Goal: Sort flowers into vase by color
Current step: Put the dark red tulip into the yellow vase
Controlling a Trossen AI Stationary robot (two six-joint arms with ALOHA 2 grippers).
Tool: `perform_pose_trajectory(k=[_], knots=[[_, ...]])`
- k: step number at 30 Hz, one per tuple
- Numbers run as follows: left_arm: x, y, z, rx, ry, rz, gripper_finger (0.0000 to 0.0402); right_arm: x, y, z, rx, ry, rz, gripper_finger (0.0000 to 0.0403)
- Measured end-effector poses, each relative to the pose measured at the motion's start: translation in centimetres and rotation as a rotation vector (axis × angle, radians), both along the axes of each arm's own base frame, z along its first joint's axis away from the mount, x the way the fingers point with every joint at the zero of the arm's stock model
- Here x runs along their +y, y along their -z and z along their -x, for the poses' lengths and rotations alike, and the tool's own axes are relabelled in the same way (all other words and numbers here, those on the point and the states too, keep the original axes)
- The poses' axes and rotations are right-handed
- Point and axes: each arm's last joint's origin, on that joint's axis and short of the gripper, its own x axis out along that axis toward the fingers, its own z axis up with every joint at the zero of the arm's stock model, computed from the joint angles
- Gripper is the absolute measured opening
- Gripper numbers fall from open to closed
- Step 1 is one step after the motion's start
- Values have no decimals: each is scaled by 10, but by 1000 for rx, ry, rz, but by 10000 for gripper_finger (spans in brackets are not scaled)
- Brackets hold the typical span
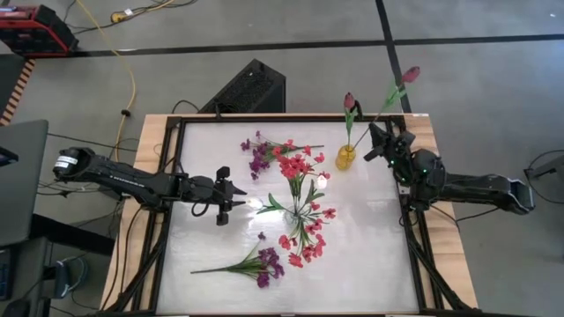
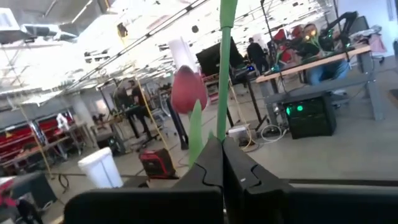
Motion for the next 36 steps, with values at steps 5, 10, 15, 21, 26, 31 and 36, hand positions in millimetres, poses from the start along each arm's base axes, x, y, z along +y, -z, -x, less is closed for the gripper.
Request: perform_pose_trajectory(k=[5, 10, 15, 21, 26, 31, 36], knots=[[0, 0, 0, 1, -1, 1, 119, -3, 1, -6, 25, 15, 18, 16], [0, 0, 0, 1, -2, 0, 119, -6, 6, -12, 49, 27, 1, 16], [0, 0, 0, 1, -1, 0, 119, -8, 6, -16, 49, 42, 15, 16], [0, 0, 0, 1, -5, 7, 119, -9, 10, -22, 77, 43, 7, 16], [0, 0, 0, 4, -3, 3, 119, -11, 15, -25, 123, 75, -2, 16], [0, 1, 1, 14, 4, 15, 119, -11, 18, -27, 161, 78, 1, 16], [0, 3, 2, 33, -2, 41, 119, -8, 21, -30, 181, 54, -1, 17]])
